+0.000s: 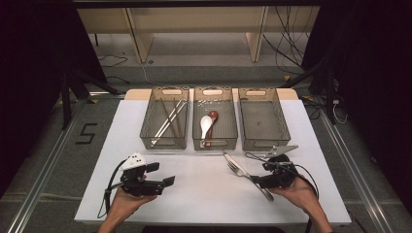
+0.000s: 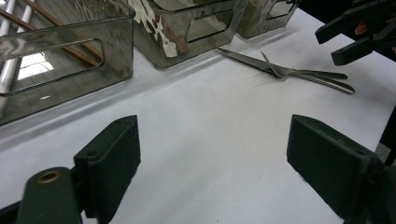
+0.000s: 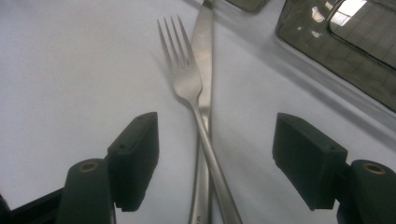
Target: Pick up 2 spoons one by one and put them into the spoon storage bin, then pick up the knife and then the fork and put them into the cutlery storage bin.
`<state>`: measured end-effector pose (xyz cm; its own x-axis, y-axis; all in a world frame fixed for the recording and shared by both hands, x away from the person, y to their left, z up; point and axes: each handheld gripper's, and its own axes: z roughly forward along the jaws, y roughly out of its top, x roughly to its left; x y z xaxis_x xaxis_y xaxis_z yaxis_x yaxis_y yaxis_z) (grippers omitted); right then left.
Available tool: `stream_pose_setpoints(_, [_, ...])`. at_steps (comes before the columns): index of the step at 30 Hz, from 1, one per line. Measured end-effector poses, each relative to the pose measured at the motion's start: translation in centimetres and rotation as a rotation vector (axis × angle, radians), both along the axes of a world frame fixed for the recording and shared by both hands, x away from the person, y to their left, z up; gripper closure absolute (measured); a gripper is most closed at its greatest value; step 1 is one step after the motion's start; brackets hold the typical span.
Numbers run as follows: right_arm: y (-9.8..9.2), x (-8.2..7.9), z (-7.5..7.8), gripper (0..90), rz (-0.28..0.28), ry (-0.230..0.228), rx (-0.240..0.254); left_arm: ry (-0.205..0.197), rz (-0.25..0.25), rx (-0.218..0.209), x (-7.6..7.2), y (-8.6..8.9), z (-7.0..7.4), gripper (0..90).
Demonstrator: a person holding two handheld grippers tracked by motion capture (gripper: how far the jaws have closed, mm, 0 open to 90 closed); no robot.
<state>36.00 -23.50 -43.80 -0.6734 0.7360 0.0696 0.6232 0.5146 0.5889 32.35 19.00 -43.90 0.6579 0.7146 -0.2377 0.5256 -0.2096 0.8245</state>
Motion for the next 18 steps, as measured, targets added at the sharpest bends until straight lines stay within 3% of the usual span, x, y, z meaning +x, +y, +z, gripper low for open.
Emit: stream_pose_setpoints(18, [0.43,0.36,-0.43,35.8,0.012,0.026,-0.032,-0.009,0.015,-0.024,-0.43,0.73,-0.25,17.1])
